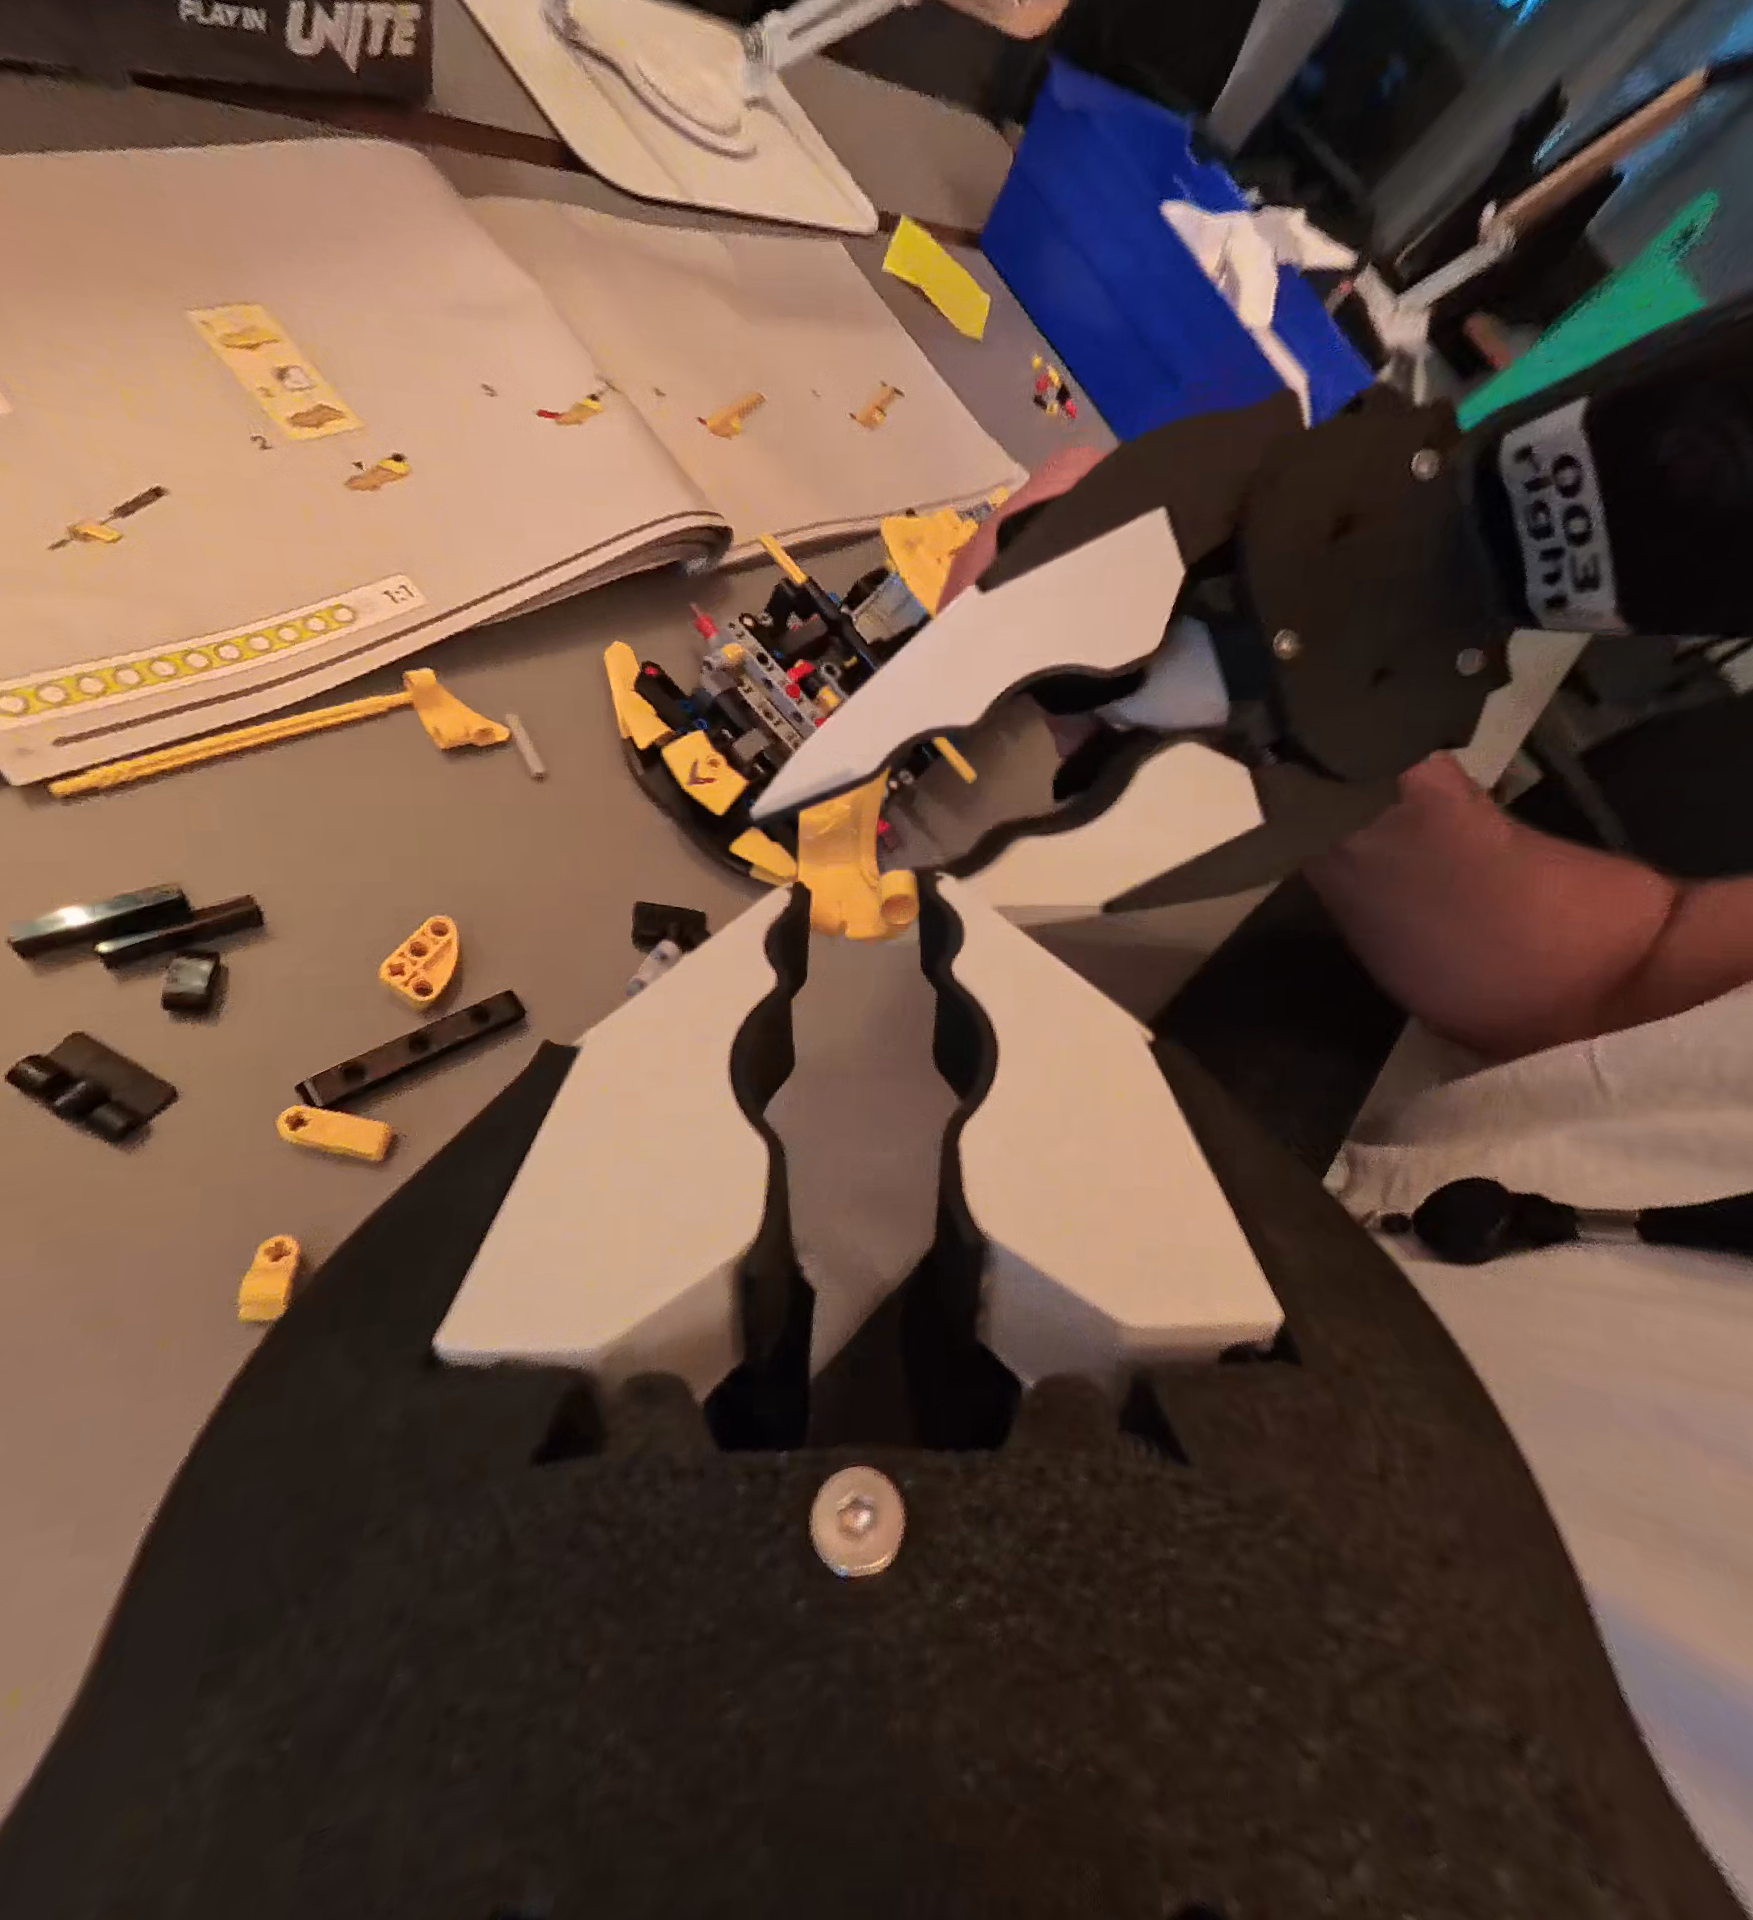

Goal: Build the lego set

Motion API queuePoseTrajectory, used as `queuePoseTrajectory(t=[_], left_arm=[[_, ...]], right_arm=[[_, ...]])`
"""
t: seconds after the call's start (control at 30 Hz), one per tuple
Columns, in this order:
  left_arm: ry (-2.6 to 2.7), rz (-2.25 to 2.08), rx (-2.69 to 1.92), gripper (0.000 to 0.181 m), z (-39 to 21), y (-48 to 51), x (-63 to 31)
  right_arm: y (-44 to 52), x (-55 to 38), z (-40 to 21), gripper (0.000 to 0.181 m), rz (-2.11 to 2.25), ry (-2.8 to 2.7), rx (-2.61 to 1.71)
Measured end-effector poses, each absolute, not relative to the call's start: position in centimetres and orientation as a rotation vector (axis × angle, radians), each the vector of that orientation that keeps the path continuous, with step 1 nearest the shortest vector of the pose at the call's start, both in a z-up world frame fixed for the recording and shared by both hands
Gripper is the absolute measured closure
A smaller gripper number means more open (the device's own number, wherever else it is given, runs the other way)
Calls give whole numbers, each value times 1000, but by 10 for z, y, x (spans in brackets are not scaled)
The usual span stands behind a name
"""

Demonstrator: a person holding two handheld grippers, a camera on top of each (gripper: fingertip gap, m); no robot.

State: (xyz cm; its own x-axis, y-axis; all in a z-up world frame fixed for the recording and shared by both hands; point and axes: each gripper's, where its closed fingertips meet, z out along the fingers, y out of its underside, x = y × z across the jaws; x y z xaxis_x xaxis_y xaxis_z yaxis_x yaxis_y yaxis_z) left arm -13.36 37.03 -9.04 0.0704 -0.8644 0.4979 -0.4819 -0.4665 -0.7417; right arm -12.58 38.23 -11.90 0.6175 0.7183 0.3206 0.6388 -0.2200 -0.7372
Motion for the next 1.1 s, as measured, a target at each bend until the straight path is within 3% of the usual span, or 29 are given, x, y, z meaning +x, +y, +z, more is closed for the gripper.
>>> queuePoseTrajectory(t=[0.1,0.23,0.4,0.53,0.6,0.83,0.93,1.0,1.03,1.1], left_arm=[[1383,-1287,-1946,162,-86,369,-131],[1253,-1384,-1835,150,-60,381,-124],[1241,-1525,-1781,150,-65,374,-116],[976,-2130,-1586,150,-30,354,-101],[930,-2201,-1535,150,-26,349,-93],[993,-2124,-1540,152,-28,337,-67],[1076,-2053,-1532,171,-30,329,-63],[1133,-1939,-1517,172,-30,328,-63],[1184,-1849,-1512,172,-31,329,-64],[1311,-1543,-1457,173,-36,337,-70]], right_arm=[[385,-120,-112,173,5,-1037,-1859],[390,-104,-101,179,125,-706,-1875],[386,-82,-61,180,734,-74,-1690],[375,-61,-31,180,1095,309,-1375],[370,-55,-24,180,1255,434,-1245],[360,-54,-19,180,1455,534,-1077],[358,-61,-14,180,1471,479,-1060],[357,-62,-12,180,1487,450,-1049],[356,-63,-13,177,1486,419,-1080],[352,-56,-20,153,1416,359,-1160]])
